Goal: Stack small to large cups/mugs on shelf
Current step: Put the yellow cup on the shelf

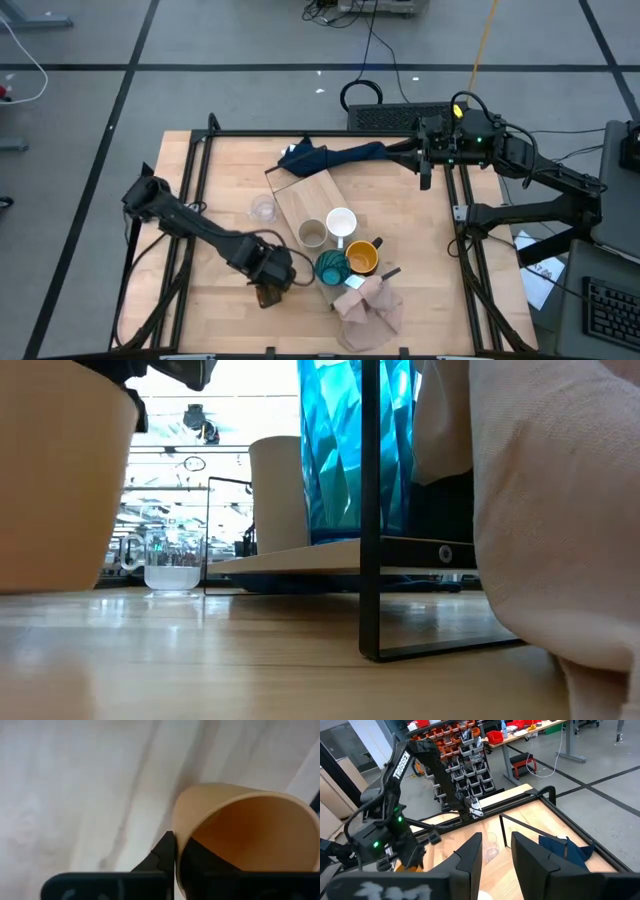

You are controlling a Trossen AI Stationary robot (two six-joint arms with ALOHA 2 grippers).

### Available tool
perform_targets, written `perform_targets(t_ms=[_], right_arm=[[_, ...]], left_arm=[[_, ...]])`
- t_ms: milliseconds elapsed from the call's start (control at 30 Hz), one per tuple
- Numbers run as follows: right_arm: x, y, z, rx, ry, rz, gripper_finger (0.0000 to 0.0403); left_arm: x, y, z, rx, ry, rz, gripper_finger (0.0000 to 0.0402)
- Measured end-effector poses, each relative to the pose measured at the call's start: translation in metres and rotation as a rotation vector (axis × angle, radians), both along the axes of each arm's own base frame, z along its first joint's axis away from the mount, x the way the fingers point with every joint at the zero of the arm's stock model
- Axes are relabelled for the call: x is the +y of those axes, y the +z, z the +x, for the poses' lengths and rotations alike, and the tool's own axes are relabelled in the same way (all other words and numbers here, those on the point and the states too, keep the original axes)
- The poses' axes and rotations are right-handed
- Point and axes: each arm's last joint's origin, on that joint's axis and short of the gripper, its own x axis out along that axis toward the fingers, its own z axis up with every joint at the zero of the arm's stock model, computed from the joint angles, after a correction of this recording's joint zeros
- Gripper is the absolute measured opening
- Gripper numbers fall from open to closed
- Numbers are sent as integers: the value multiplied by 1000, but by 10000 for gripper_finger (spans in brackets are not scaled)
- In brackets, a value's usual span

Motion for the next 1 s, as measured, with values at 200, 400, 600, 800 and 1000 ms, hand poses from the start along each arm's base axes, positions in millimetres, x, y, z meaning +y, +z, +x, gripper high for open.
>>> perform_targets(t_ms=[200,400,600,800,1000], right_arm=[[0,-1,0,6,2,-6,96],[0,-1,0,7,3,-13,96],[0,-1,1,10,5,-19,96],[-2,-3,5,24,8,-29,96],[-3,-9,11,65,10,-22,96]], left_arm=[[27,32,-11,-96,83,56,12],[55,56,-32,-84,148,122,6],[85,69,-49,-26,178,193,11],[117,75,-47,-37,200,172,15],[152,75,-45,-22,227,117,6]])
